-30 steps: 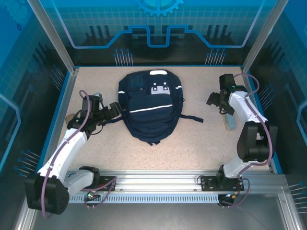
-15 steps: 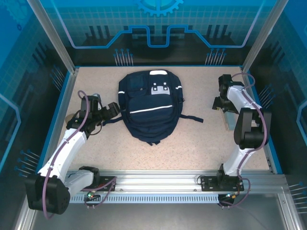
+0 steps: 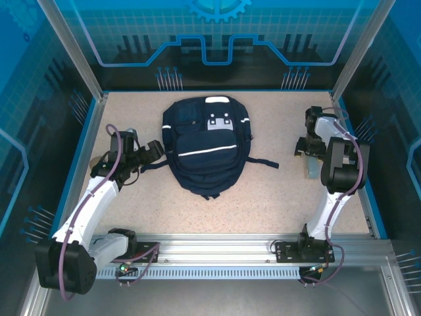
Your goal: Pack books, pencil case, and school supplies into a backpack
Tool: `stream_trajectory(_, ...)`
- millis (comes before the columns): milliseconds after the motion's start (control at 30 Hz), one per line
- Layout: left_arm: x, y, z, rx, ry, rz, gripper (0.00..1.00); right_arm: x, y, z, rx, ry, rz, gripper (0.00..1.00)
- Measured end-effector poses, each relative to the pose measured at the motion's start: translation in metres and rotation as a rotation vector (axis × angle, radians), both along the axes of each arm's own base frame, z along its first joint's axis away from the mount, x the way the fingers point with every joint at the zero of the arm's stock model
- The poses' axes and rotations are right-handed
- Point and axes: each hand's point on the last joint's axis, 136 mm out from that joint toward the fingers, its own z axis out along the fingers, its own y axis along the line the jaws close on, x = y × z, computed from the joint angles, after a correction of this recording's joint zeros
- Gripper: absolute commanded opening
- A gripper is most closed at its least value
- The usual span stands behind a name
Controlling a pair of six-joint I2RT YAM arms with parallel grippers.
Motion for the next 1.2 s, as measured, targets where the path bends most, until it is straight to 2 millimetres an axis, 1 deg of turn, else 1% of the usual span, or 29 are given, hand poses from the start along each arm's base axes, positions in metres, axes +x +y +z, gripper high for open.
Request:
stream_trajectory(100,0.000,0.000,0.000,0.000,0.000,0.001,0.99,0.001,0.011,0.000,0.013,0.004,0.033,0.43)
stream_trajectory(233,0.000,0.001,0.000,0.000,0.000,0.002,0.99,0.004,0.037,0.001,0.036,0.000,0.098,0.35)
stream_trajectory(433,0.000,0.001,0.000,0.000,0.001,0.002,0.99,0.003,0.086,0.001,0.076,0.002,0.214,0.28)
stream_trajectory(500,0.000,0.001,0.000,0.000,0.001,0.002,0.99,0.001,0.102,0.001,0.089,0.006,0.251,0.27)
stream_trajectory(600,0.000,0.000,0.000,-0.004,0.001,-0.001,0.99,-0.002,0.119,0.002,0.110,0.006,0.288,0.28)
stream_trajectory(700,0.000,-0.002,0.000,-0.011,0.002,-0.009,0.99,-0.005,0.126,0.003,0.111,0.009,0.307,0.31)
stream_trajectory(867,0.000,-0.004,-0.001,-0.020,0.005,-0.019,0.99,-0.005,0.127,0.004,0.111,0.008,0.306,0.45)
stream_trajectory(967,-0.001,-0.006,-0.002,-0.027,0.008,-0.029,0.99,-0.005,0.127,0.005,0.109,0.009,0.309,0.46)
stream_trajectory(1033,-0.001,-0.008,-0.002,-0.033,0.011,-0.037,0.99,-0.007,0.127,0.005,0.107,0.013,0.310,0.44)
stream_trajectory(1100,-0.001,-0.011,-0.003,-0.041,0.015,-0.050,0.99,-0.007,0.128,0.006,0.107,0.012,0.313,0.34)
stream_trajectory(1200,-0.002,-0.016,-0.005,-0.057,0.026,-0.080,0.99,-0.006,0.128,0.007,0.106,0.007,0.312,0.28)
